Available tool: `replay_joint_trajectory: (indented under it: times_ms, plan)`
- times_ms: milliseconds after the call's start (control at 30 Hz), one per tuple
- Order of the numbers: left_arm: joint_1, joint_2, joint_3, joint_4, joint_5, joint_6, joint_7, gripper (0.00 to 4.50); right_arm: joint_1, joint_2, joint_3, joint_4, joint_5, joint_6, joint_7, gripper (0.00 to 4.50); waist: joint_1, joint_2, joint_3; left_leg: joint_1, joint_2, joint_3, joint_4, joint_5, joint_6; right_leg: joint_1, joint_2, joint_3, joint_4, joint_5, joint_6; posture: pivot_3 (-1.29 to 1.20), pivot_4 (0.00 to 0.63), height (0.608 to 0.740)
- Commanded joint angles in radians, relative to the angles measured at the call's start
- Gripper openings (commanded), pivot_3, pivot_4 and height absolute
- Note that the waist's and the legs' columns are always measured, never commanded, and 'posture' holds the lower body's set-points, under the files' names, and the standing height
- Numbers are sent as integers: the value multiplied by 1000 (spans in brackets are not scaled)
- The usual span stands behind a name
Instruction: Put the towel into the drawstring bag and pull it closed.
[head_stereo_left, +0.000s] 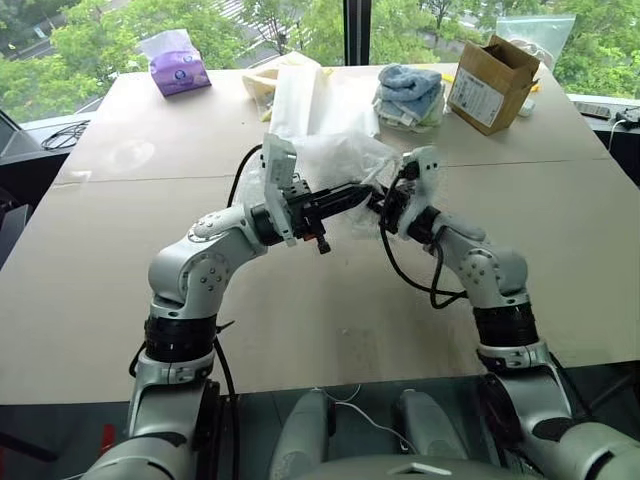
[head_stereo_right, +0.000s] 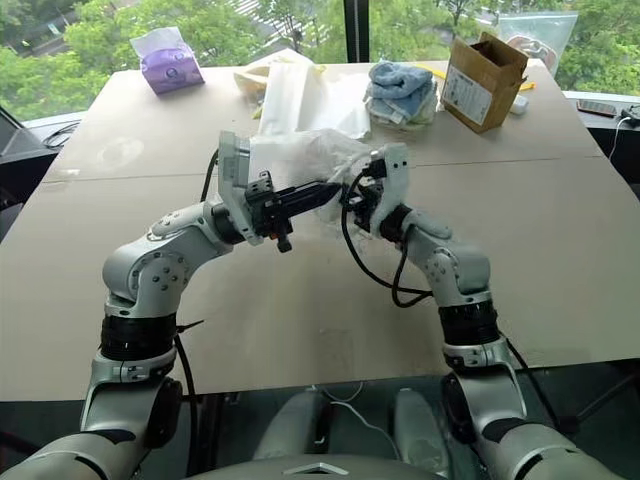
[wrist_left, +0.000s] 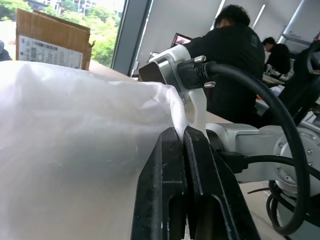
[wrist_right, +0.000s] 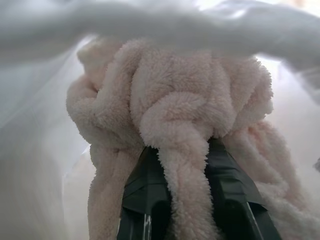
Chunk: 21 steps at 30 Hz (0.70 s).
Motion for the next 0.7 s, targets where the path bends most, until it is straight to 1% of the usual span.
replay_joint_trajectory:
  times_ms: [33, 67, 100, 133, 200, 233, 267, 300, 333, 367, 400, 433, 467, 500, 533, 567, 667, 700]
  plan:
    - [-33, 11, -23, 9, 14, -43, -65, 0, 17, -75, 77, -155, 83, 52, 178, 74, 0, 0, 0, 0, 0, 0, 0, 0, 0, 0, 0, 0, 0, 0, 0, 0, 150, 740]
    - [-35, 13, -26, 15, 19, -48, -73, 0, 22, -84, 78, -171, 93, 67, 182, 74, -2, 0, 0, 0, 0, 0, 0, 0, 0, 0, 0, 0, 0, 0, 0, 0, 150, 740]
    - [-38, 14, -30, 24, 25, -55, -82, 0, -16, -54, 8, -75, 44, 29, 43, 74, -4, 0, 0, 0, 0, 0, 0, 0, 0, 0, 0, 0, -1, 0, 0, 0, 150, 740]
    - [-38, 16, -34, 31, 29, -61, -93, 0, -25, -59, -1, -34, 13, 2, 23, 74, -5, 0, 0, 0, 0, 0, 0, 0, 0, 0, 0, 0, -1, 0, 0, 0, 150, 740]
    - [-37, 22, -50, 41, 48, -77, -113, 0, 6, -105, 59, -112, 76, 75, 146, 74, -1, 0, 0, 0, 0, 0, 0, 0, 0, 0, 0, 0, 1, 0, 0, 0, 150, 740]
    - [-39, 22, -59, 46, 57, -86, -121, 0, 17, -107, 79, -138, 74, 67, 165, 74, 2, 0, 0, 0, 0, 0, 0, 0, 0, 0, 0, 0, 2, 0, 0, 0, 150, 740]
    - [-40, 21, -62, 51, 61, -91, -127, 0, 10, -88, 68, -122, 54, 53, 121, 74, 1, 0, 0, 0, 0, -1, 1, 0, 0, 0, 0, 0, 2, 0, 0, 0, 150, 740]
    - [-43, 18, -64, 55, 62, -93, -133, 0, -10, -60, 34, -67, 16, 33, 30, 74, -2, 0, 0, 0, 0, 0, 1, 0, 0, 0, 0, 0, 2, 0, 0, 0, 150, 740]
    - [-42, 17, -64, 57, 63, -95, -137, 0, -22, -43, 12, -24, -15, 16, -30, 74, -5, 0, 0, 0, 0, 0, 1, 0, 0, 0, 0, 1, 2, 0, 0, 0, 150, 740]
    - [-43, 14, -66, 59, 66, -98, -140, 0, -18, -50, 23, -17, -22, 7, -12, 74, -6, 0, 0, 0, 0, 0, 1, 0, 0, 0, 0, 1, 3, 0, 0, 0, 150, 740]
    - [-44, 11, -68, 64, 71, -102, -143, 0, -10, -57, 39, -32, -16, 14, 20, 863, -5, 0, 0, 1, 0, 1, 1, 0, 0, -1, 0, 2, 4, 0, 0, 0, 150, 740]
    - [-46, 6, -68, 70, 74, -106, -144, 0, -5, -60, 47, -47, -10, 13, 41, 1065, -2, 0, 0, 1, 0, 1, 1, 0, 0, -1, 0, 1, 4, 0, 0, 0, 150, 740]
    - [-49, 1, -64, 77, 75, -111, -142, 0, -3, -56, 44, -58, 2, 21, 43, 1504, -2, 0, 0, 0, 0, 0, 1, 0, 0, -2, 0, 1, 5, 0, 0, 0, 150, 740]
    - [-53, -3, -59, 86, 75, -116, -138, 0, -3, -54, 40, -63, 4, 22, 36, 1504, 0, 0, 0, 0, 0, 0, 1, 0, 0, -2, 0, 1, 5, 0, 0, 0, 150, 740]
    - [-57, -6, -54, 95, 77, -120, -136, 0, -2, -55, 35, -66, -4, 15, 25, 2142, 0, 0, 0, 0, 0, 0, 2, 0, 0, -2, 0, 1, 5, 0, 0, 0, 150, 740]
    - [-61, -7, -49, 105, 80, -126, -135, 0, 1, -58, 27, -67, -9, 11, 18, 2440, -1, 0, 0, 0, 0, 1, 2, 0, 0, -2, 0, 2, 5, 0, 0, 0, 150, 740]
    - [-67, -1, -39, 131, 92, -143, -145, 0, 17, -91, -16, -93, 13, 33, 20, 3595, -1, 0, 0, 0, 0, 1, 2, 0, 0, -2, 0, 1, 6, 0, 0, 0, 150, 740]
    - [-69, 4, -37, 140, 96, -149, -150, 0, 27, -109, -30, -120, 35, 50, 36, 3595, -1, 0, 0, 0, 0, 0, 2, 0, 0, -2, 0, 1, 6, 0, 0, 0, 150, 740]
